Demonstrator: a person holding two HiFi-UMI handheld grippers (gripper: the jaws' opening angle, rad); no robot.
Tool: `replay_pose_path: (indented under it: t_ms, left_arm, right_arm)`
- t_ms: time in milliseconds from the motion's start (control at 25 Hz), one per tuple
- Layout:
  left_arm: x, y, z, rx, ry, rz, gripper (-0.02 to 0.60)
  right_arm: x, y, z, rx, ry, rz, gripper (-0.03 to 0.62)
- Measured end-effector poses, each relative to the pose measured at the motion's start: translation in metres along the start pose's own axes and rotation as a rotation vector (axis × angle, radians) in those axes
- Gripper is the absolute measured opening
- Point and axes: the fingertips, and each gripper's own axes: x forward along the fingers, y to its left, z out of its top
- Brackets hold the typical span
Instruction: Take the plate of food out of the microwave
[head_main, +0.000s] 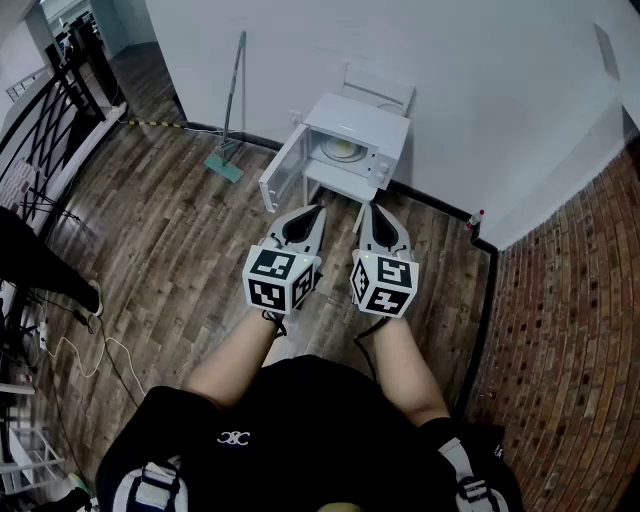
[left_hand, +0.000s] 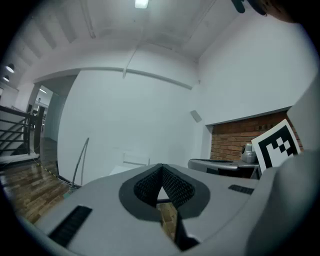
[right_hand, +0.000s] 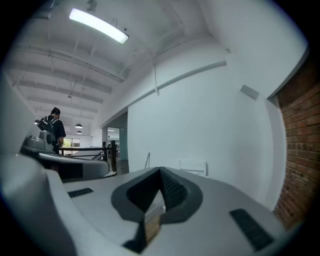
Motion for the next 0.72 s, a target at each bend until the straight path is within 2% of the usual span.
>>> replay_pose_path:
  t_ms: [360, 720]
  left_arm:
    - [-0.004, 0.006, -0.003, 0.000, 0.010, 0.001, 0.000]
    - [-0.022, 0.029, -0.012, -0.022, 0.017, -0.011, -0.001]
  right_arm:
    - [-0.001, 0.008, -0.001, 0.020, -0.007, -0.004, 0.012]
    - [-0.002, 0.031, -0.014, 0.046, 0.006, -0.034, 0.014]
